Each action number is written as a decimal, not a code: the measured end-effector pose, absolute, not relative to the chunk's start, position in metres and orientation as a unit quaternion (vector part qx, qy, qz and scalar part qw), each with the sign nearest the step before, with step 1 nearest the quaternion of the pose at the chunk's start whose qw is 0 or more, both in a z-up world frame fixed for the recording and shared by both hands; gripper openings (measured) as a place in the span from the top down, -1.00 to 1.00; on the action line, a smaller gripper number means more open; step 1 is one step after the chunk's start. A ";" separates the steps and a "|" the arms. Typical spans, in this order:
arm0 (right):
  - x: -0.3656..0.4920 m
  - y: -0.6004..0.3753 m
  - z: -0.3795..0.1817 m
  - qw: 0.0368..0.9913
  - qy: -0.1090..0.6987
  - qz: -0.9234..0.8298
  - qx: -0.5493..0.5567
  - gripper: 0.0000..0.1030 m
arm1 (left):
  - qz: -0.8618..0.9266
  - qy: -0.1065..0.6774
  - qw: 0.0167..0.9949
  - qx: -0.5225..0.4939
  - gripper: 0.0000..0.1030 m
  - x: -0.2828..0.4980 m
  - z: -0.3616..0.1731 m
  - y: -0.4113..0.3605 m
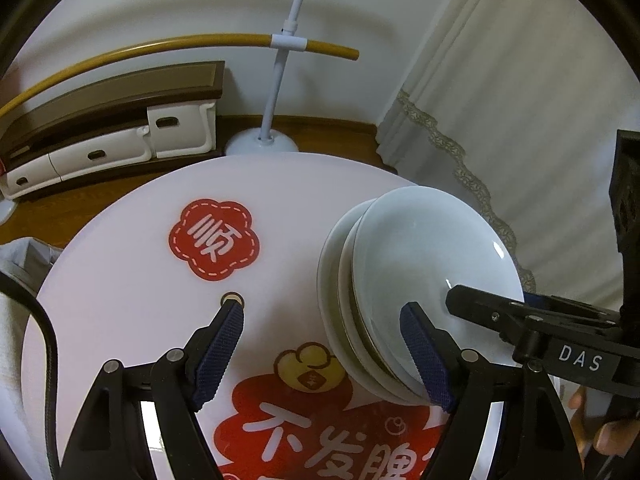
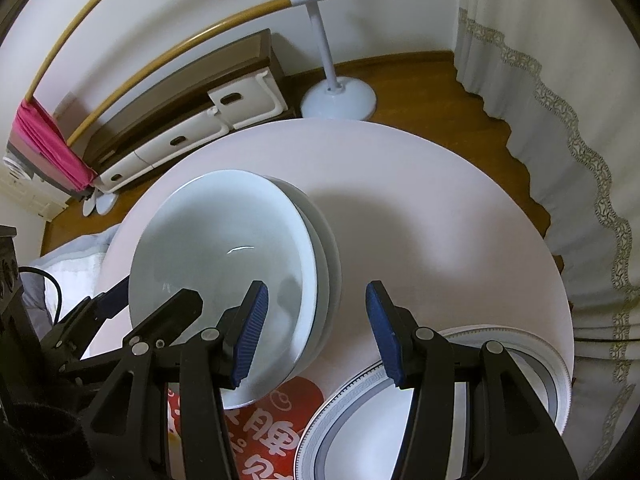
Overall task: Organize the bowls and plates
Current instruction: 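Close both grippers on the bowl stack rim and lift it, then carry the bowl stack over the grey-rimmed plate stack and lower it, then open both grippers to release the bowls onto the plates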
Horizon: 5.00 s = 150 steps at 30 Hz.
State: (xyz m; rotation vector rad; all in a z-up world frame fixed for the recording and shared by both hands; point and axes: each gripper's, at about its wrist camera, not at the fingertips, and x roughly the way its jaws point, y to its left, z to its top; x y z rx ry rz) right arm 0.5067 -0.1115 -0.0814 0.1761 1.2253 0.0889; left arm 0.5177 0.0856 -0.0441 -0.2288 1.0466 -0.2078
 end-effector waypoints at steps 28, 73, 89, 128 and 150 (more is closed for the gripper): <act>0.501 -0.110 -0.088 0.809 0.574 0.083 0.096 0.42 | -0.096 0.504 0.850 -0.117 0.39 0.513 -0.046 0.067; 0.389 -0.140 -0.021 0.838 0.523 0.112 0.108 0.42 | -0.085 0.442 0.889 -0.087 0.45 0.360 0.047 0.013; 0.355 -0.207 -0.040 0.831 0.539 0.065 0.124 0.42 | -0.128 0.470 0.871 -0.064 0.44 0.348 0.030 -0.061; 0.360 -0.217 -0.060 0.811 0.568 0.037 0.133 0.42 | -0.132 0.503 0.849 -0.087 0.42 0.368 0.000 -0.084; 0.335 -0.214 -0.026 0.853 0.505 0.034 0.129 -0.14 | -0.092 0.411 0.901 -0.102 -0.32 0.315 0.033 -0.017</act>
